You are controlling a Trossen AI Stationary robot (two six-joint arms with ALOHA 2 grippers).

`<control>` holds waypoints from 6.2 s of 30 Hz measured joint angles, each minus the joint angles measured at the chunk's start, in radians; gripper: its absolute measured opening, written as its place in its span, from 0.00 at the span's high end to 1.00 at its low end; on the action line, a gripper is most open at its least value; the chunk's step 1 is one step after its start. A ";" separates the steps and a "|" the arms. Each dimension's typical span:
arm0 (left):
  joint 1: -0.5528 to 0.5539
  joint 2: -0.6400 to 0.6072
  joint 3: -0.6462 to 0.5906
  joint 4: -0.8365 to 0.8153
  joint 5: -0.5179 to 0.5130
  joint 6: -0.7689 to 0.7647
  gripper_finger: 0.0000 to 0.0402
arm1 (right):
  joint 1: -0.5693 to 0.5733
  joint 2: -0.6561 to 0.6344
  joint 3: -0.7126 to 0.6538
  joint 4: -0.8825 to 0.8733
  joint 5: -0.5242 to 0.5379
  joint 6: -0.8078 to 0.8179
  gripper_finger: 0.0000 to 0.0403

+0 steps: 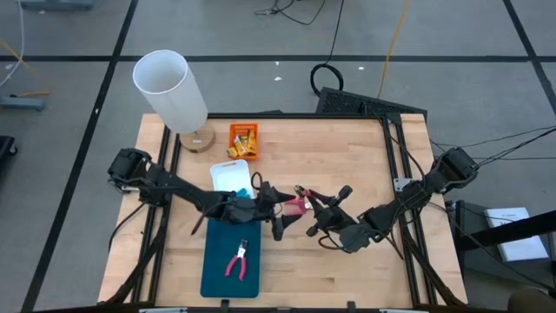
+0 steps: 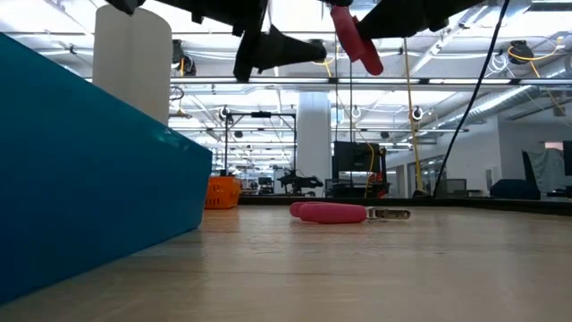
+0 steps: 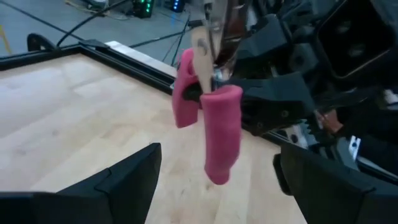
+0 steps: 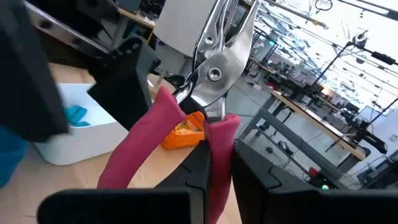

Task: Pick & Place School Supplies
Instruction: Put the pink hole puncher into the blue bin

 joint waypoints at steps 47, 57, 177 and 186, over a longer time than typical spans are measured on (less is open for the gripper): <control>0.001 0.024 0.034 0.006 0.057 0.050 0.81 | 0.053 -0.003 -0.006 0.070 -0.050 -0.009 0.79; -0.119 -0.165 0.032 -0.323 0.081 -0.007 0.80 | 0.102 -0.051 -0.006 0.059 -0.034 -0.019 0.80; -0.248 -0.165 0.032 -0.854 0.004 -0.602 0.23 | -0.260 -0.138 -0.392 0.066 -0.919 0.087 0.77; -0.172 -0.165 0.032 -0.715 -0.049 -0.460 0.23 | -0.125 -0.174 -0.391 0.125 -0.681 -0.033 0.77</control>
